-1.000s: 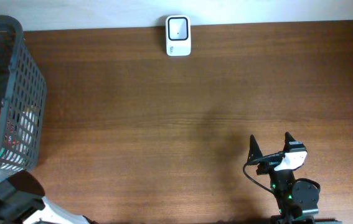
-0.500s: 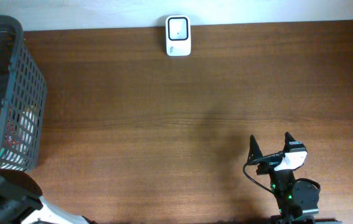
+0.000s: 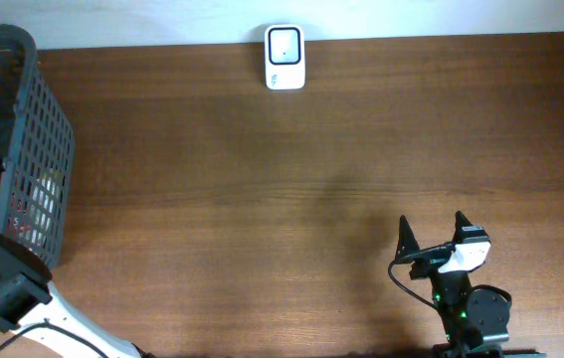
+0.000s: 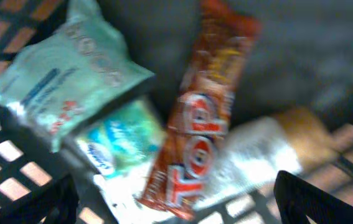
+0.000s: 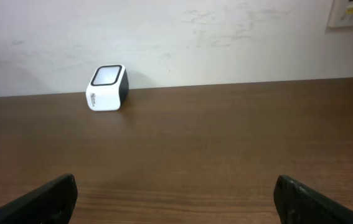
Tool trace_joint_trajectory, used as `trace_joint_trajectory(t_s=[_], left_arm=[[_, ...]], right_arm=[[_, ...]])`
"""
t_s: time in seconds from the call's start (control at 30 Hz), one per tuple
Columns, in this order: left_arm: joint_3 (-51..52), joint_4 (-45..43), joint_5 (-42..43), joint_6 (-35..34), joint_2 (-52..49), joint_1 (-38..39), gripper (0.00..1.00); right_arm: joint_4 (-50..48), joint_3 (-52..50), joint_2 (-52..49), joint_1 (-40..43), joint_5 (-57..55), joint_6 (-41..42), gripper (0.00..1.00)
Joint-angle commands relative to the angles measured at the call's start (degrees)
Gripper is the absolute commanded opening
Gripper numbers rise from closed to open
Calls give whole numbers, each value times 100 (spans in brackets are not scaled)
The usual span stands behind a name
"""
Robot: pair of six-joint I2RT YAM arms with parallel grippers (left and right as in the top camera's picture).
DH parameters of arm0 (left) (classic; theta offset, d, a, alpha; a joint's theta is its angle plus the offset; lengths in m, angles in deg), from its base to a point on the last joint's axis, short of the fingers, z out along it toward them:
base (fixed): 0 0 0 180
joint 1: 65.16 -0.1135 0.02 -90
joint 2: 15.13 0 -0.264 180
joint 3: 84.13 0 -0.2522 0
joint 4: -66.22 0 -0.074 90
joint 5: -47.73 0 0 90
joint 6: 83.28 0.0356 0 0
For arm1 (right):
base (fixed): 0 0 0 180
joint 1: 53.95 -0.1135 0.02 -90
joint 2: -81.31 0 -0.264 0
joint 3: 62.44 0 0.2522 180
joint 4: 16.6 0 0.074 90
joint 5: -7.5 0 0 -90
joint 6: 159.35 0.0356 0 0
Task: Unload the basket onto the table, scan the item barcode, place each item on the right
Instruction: 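Move the left gripper over the basket and reach down inside, then grasp the red 'TOP' wafer bar in the basket with the left gripper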
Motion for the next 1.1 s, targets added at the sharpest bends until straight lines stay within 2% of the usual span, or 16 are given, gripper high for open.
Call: trace_joint_trajectory(t_s=[0.0, 0.1, 0.23, 0.47, 0.53, 0.6, 0.63, 0.8, 0.87, 0.93, 1.03, 1.07], left_arm=[[24, -114, -634, -334, -280, 22, 99], [24, -197, -483, -330, -463, 48, 99], [24, -289, -299, -330, -723, 195, 92], [35, -372, -326, -291, -968, 525, 92], [35, -385, -326, -291, -1014, 553, 88], [79, -391, -328, -291, -1049, 553, 71], [116, -391, -350, -291, -1056, 551, 68], [310, -380, -608, -291, -1169, 549, 68], [313, -317, -605, -291, -1263, 549, 57], [313, -278, -605, -289, -1300, 549, 42], [293, -275, -605, -289, -1298, 549, 3], [256, -258, -605, -291, -1298, 549, 0]], right_arm=[[26, -26, 17, 39, 70, 39, 99], [26, -26, 17, 39, 70, 39, 99], [26, -26, 17, 39, 70, 39, 99], [26, -26, 17, 39, 70, 39, 99], [26, -26, 17, 39, 70, 39, 99], [26, -26, 17, 39, 70, 39, 99], [26, -26, 17, 39, 70, 39, 99], [26, -26, 17, 39, 70, 39, 99], [26, -26, 17, 39, 70, 39, 99], [26, -26, 17, 39, 70, 39, 99], [26, -26, 17, 39, 70, 39, 99], [26, -26, 17, 39, 70, 39, 99]])
